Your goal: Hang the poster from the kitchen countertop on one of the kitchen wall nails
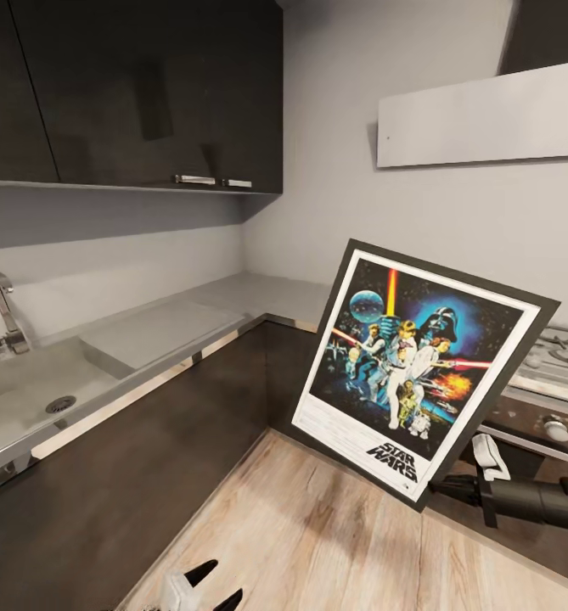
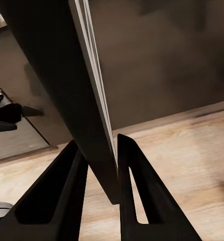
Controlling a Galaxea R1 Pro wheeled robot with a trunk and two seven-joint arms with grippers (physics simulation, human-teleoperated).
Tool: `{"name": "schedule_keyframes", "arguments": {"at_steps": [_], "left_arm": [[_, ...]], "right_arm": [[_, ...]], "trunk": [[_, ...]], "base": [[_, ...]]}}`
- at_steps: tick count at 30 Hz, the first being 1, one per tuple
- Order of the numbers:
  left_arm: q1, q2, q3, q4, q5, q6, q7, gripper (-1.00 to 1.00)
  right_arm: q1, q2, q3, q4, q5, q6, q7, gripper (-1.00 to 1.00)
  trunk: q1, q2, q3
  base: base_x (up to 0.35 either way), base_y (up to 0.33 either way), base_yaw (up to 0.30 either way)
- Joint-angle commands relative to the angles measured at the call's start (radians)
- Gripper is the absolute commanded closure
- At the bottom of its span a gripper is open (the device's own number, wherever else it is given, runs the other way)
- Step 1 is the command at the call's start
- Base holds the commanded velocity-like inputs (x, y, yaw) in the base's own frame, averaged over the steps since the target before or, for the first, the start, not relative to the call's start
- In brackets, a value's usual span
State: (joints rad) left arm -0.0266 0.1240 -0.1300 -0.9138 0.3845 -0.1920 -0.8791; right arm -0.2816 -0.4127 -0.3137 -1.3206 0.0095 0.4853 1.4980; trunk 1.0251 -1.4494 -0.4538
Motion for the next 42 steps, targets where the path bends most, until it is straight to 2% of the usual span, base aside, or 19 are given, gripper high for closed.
{"name": "schedule_keyframes", "arguments": {"at_steps": [1,3,8,15,19,29,42], "left_arm": [[-0.001,0.001,0.0,0.02,0.008,-0.016,0.0,-1.0],[-0.001,0.002,0.021,0.058,0.02,-0.042,-0.003,-1.0],[0.0,0.002,0.046,0.094,0.059,-0.065,-0.008,-1.0],[0.031,0.018,0.054,0.107,0.107,-0.073,-0.013,-1.0],[0.035,0.02,0.055,0.117,0.111,-0.074,-0.014,-1.0],[0.036,0.021,0.057,0.129,0.112,-0.073,-0.014,-1.0],[0.036,0.026,0.063,0.13,0.111,-0.068,-0.011,-1.0]], "right_arm": [[-0.001,0.0,-0.001,-0.001,0.001,0.013,0.006,1.0],[-0.001,0.001,-0.001,-0.001,0.001,0.013,0.006,1.0],[-0.001,0.003,0.005,-0.001,0.001,0.013,0.005,1.0],[-0.001,0.003,0.008,-0.002,0.002,0.015,0.004,1.0],[-0.001,0.003,0.007,-0.001,0.002,0.015,0.004,1.0],[-0.001,0.006,0.009,-0.001,0.001,0.014,0.004,1.0],[0.001,0.011,0.005,0.0,-0.005,0.013,0.005,1.0]], "trunk": [[0.0,-0.001,-0.001],[0.0,-0.001,-0.002],[0.0,-0.001,-0.002],[0.0,-0.001,-0.003],[0.0,-0.001,-0.003],[0.0,-0.001,-0.003],[0.0,-0.001,-0.005]], "base": [[0.0,0.0,0.143],[0.0,0.0,0.199],[0.0,0.0,0.24],[0.0,0.0,0.271],[-0.064,0.0,0.207],[-0.265,0.0,0.02],[-0.024,0.0,0.0]]}}
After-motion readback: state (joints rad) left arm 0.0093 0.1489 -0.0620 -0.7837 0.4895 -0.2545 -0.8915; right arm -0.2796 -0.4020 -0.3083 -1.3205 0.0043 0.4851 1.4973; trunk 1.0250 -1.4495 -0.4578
